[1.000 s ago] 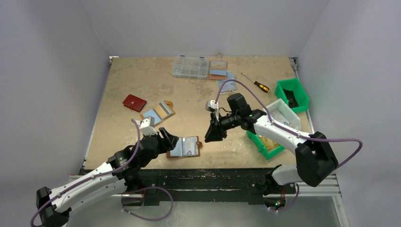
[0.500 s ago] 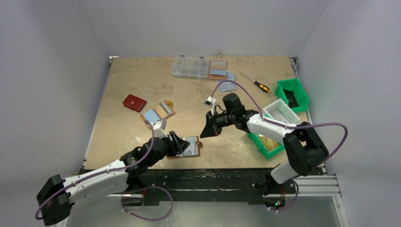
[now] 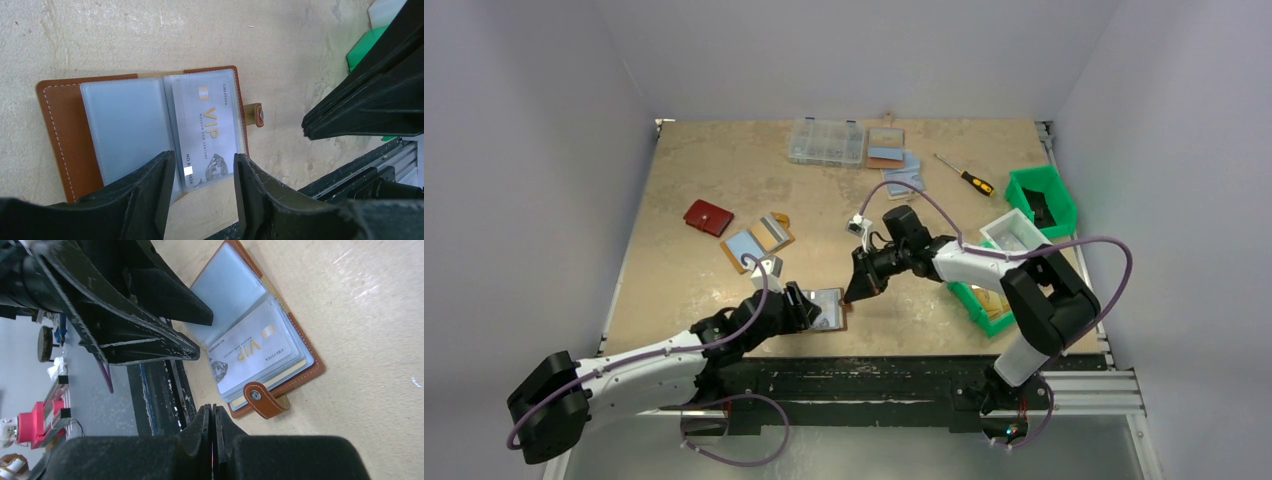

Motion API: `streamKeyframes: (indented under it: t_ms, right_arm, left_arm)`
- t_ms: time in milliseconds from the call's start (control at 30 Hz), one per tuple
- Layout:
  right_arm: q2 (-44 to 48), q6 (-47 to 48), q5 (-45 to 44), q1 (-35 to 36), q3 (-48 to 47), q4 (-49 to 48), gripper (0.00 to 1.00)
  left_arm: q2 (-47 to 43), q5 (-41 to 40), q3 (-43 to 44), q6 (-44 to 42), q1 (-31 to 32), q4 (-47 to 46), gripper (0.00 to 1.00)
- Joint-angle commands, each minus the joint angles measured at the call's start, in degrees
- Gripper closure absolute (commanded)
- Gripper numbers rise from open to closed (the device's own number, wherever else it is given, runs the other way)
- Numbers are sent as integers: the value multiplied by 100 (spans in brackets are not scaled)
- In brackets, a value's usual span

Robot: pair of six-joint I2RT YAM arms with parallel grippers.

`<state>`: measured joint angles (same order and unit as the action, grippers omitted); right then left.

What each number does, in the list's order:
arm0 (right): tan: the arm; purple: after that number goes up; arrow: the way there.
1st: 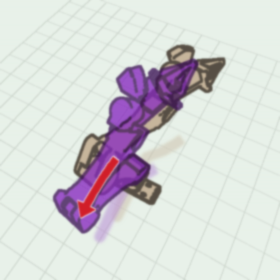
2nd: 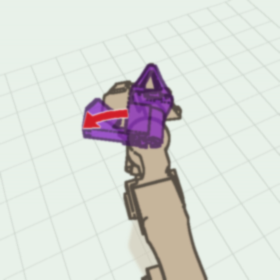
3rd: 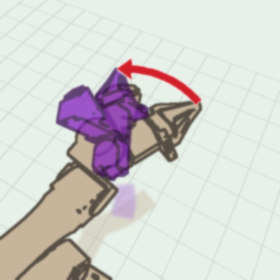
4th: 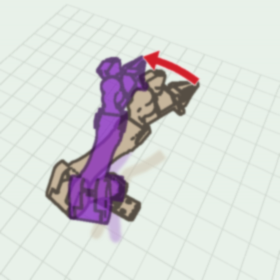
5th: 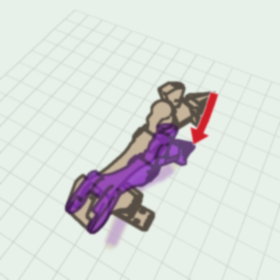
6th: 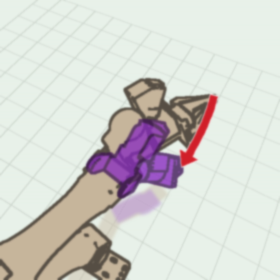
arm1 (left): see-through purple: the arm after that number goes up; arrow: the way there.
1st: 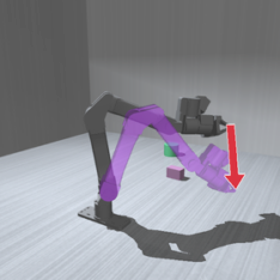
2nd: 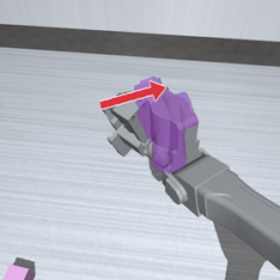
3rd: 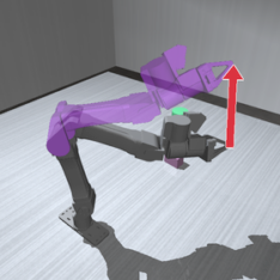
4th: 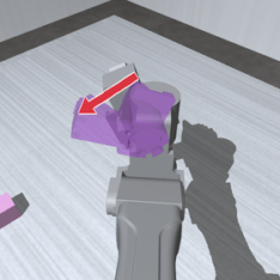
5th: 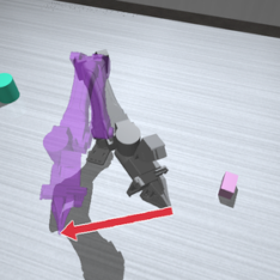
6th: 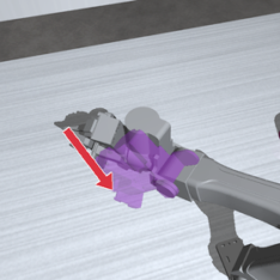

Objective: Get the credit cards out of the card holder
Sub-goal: Remove the credit card from the card holder.

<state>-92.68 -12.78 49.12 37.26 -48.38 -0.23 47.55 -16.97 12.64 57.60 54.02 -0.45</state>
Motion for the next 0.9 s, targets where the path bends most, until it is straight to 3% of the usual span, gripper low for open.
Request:
streamKeyframes:
  t_ms: [0,433,700,867]
  right_arm:
    - [-141,245,145,186,-309,254,97]
    - [-331,757,-43,523,-508,646,96]
    - [-407,873,-139,605,-566,739,96]
    - [-475,890,-139,638,-593,755,96]
  left_arm:
    - [43,-61,126,-223,-14,-358,51]
    - [-205,-98,-144,-158,-11,-568,50]
    - [-491,-109,-467,124,-23,-908,16]
    - [-371,-64,-443,114,-21,-935,13]
